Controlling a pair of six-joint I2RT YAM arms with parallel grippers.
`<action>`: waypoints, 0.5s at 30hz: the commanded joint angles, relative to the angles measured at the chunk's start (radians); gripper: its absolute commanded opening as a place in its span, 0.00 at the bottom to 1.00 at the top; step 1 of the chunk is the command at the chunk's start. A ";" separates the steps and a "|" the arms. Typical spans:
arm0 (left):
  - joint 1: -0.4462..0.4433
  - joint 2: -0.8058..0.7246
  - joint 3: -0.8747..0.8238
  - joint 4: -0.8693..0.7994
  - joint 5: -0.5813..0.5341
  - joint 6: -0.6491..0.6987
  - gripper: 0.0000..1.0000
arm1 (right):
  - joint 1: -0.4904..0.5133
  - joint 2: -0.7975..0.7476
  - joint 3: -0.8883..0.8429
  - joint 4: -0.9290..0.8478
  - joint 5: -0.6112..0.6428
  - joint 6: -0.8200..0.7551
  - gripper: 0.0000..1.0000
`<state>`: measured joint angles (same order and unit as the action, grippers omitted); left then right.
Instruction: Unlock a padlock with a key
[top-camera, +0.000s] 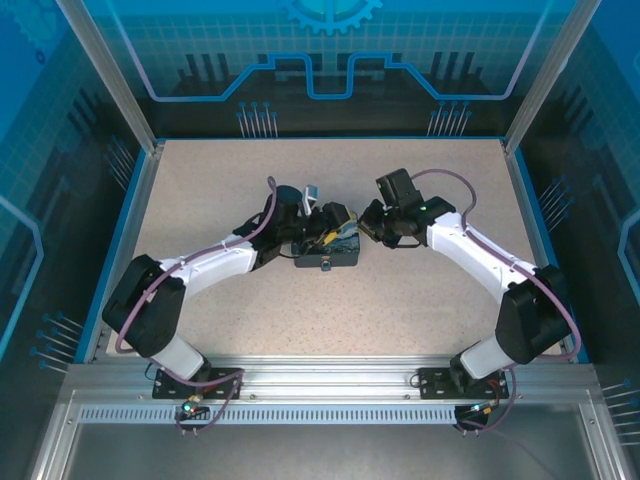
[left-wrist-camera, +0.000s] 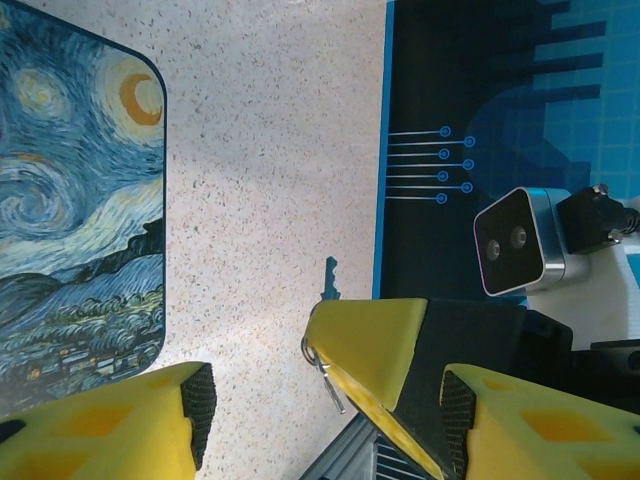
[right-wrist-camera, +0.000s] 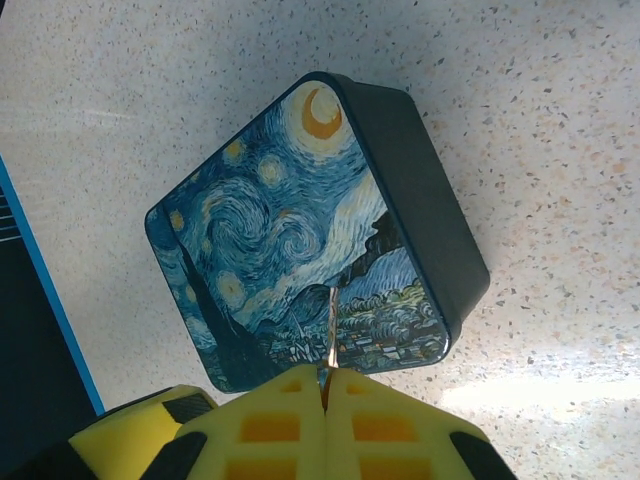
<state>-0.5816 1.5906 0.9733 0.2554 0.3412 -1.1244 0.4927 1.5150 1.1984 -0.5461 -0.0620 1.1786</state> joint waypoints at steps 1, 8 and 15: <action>-0.015 0.012 0.031 0.059 -0.011 -0.026 0.59 | 0.012 0.013 0.026 0.005 -0.013 0.022 0.00; -0.038 0.035 0.031 0.076 -0.025 -0.037 0.52 | 0.011 0.005 0.027 0.009 -0.022 0.023 0.00; -0.050 0.047 0.023 0.087 -0.037 -0.041 0.40 | 0.011 -0.009 0.015 0.011 -0.018 0.028 0.00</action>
<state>-0.6212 1.6245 0.9756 0.3080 0.3260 -1.1549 0.4927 1.5208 1.1988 -0.5442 -0.0650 1.1900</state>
